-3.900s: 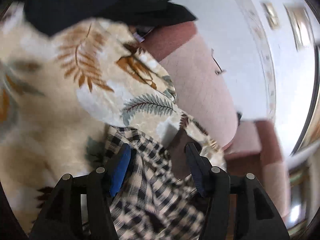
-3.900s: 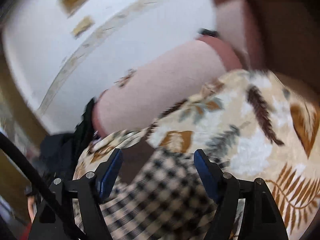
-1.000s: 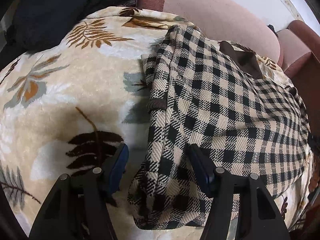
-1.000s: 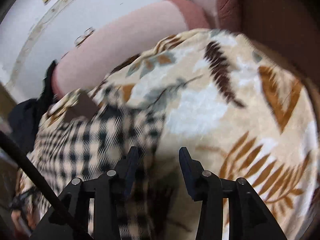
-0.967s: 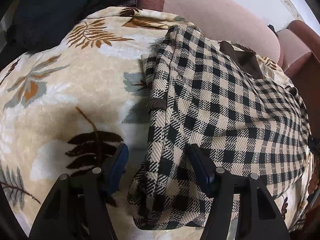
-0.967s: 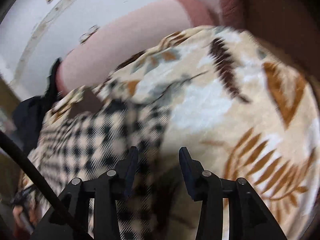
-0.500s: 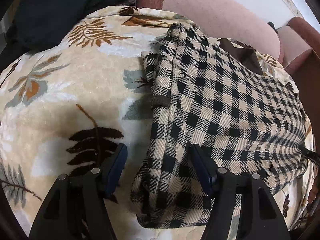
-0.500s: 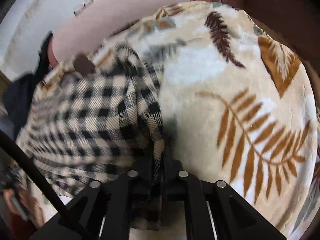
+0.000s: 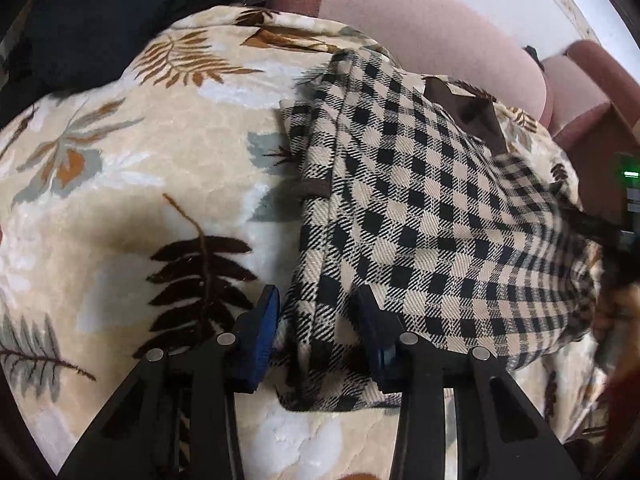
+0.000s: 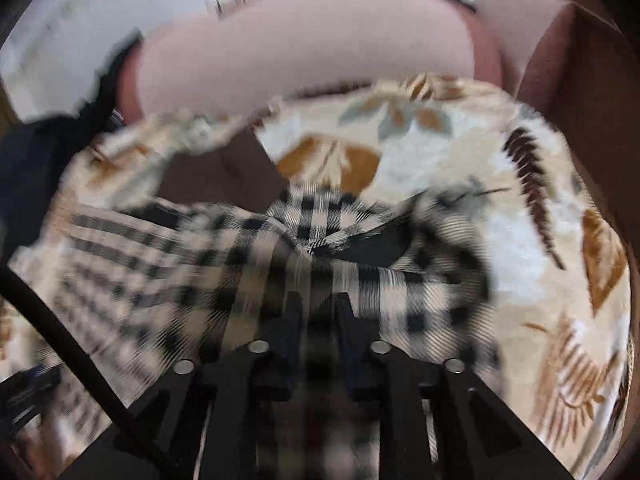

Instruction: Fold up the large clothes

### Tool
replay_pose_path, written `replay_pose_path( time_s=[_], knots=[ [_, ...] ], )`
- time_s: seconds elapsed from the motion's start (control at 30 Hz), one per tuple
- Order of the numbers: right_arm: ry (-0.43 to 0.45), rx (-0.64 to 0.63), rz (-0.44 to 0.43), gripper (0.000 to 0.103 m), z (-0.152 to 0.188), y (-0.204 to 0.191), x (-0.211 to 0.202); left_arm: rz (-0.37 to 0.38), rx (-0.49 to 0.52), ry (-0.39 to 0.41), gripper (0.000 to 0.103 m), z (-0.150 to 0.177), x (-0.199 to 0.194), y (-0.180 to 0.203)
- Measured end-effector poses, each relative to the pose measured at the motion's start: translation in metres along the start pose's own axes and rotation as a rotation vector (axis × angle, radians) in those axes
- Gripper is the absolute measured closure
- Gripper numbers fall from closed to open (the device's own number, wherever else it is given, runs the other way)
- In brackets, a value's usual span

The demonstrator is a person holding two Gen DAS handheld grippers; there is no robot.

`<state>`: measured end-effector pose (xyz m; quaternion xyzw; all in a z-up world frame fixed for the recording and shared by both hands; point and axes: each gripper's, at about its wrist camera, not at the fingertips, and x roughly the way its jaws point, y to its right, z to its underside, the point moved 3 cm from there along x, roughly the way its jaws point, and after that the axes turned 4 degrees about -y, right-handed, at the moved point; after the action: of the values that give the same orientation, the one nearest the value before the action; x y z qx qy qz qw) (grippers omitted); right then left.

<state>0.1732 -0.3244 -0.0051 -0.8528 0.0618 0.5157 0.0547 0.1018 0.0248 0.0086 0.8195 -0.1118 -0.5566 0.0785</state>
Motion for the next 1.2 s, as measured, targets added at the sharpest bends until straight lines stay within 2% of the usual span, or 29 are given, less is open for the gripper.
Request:
replay_pose_path(
  time_s=[0.1, 0.2, 0.23, 0.27, 0.33, 0.4, 0.43, 0.47, 0.53, 0.6, 0.67, 0.77, 0.8, 0.83, 0.87, 0.93, 1.07, 1.2],
  knots=[
    [-0.046, -0.024, 0.042, 0.086, -0.007, -0.011, 0.032, 0.018, -0.003, 0.003, 0.065, 0.002, -0.006, -0.008],
    [-0.032, -0.060, 0.119, 0.086, -0.017, -0.019, 0.020, 0.030, -0.008, 0.014, 0.064, 0.007, -0.013, -0.019],
    [0.019, -0.056, 0.114, 0.086, -0.022, -0.024, 0.007, 0.043, -0.014, 0.010, 0.064, 0.008, -0.014, -0.024],
    [0.075, -0.049, 0.093, 0.086, -0.026, -0.031, -0.009, 0.058, -0.023, 0.004, 0.064, 0.010, -0.015, -0.029],
    [0.113, -0.064, -0.018, 0.084, -0.035, -0.058, -0.031, 0.084, -0.041, -0.007, 0.064, 0.012, -0.016, -0.037],
    [0.089, -0.102, -0.141, 0.069, -0.040, -0.090, -0.036, 0.090, -0.044, -0.007, 0.064, 0.013, -0.018, -0.040],
    [0.073, -0.125, -0.196, 0.054, -0.042, -0.109, -0.036, 0.087, -0.040, -0.004, 0.064, 0.014, -0.019, -0.041],
    [0.055, -0.150, -0.243, 0.047, -0.043, -0.128, -0.035, 0.082, -0.036, 0.000, 0.064, 0.014, -0.020, -0.040],
    [0.021, -0.198, -0.297, 0.047, -0.043, -0.169, -0.028, 0.069, -0.022, 0.002, 0.064, 0.016, -0.019, -0.038],
    [-0.010, -0.233, -0.309, 0.043, -0.040, -0.205, -0.016, 0.060, -0.007, -0.005, 0.064, 0.018, -0.016, -0.035],
    [-0.032, -0.267, -0.276, 0.042, -0.039, -0.237, -0.002, 0.063, -0.001, -0.016, 0.064, 0.022, -0.012, -0.033],
    [-0.069, -0.267, -0.235, 0.042, -0.037, -0.262, 0.018, 0.067, 0.008, -0.028, 0.064, 0.027, -0.008, -0.031],
    [-0.083, -0.270, -0.210, 0.044, -0.037, -0.266, 0.027, 0.066, 0.013, -0.029, 0.064, 0.028, -0.007, -0.030],
    [-0.099, -0.272, -0.182, 0.080, -0.037, -0.269, 0.035, 0.062, 0.019, -0.026, 0.066, 0.029, -0.007, -0.030],
    [-0.122, -0.256, -0.190, 0.097, -0.038, -0.268, 0.039, 0.062, 0.023, -0.024, 0.068, 0.030, -0.008, -0.031],
    [-0.096, -0.223, -0.213, 0.097, -0.041, -0.268, 0.030, 0.085, 0.027, -0.029, 0.077, 0.032, -0.010, -0.032],
    [-0.068, -0.253, -0.250, 0.097, -0.049, -0.289, 0.015, 0.106, 0.012, -0.032, 0.078, 0.039, -0.016, -0.040],
    [-0.093, -0.275, -0.240, 0.097, -0.048, -0.315, 0.033, 0.118, -0.022, -0.050, 0.078, 0.042, -0.016, -0.050]
  ],
)
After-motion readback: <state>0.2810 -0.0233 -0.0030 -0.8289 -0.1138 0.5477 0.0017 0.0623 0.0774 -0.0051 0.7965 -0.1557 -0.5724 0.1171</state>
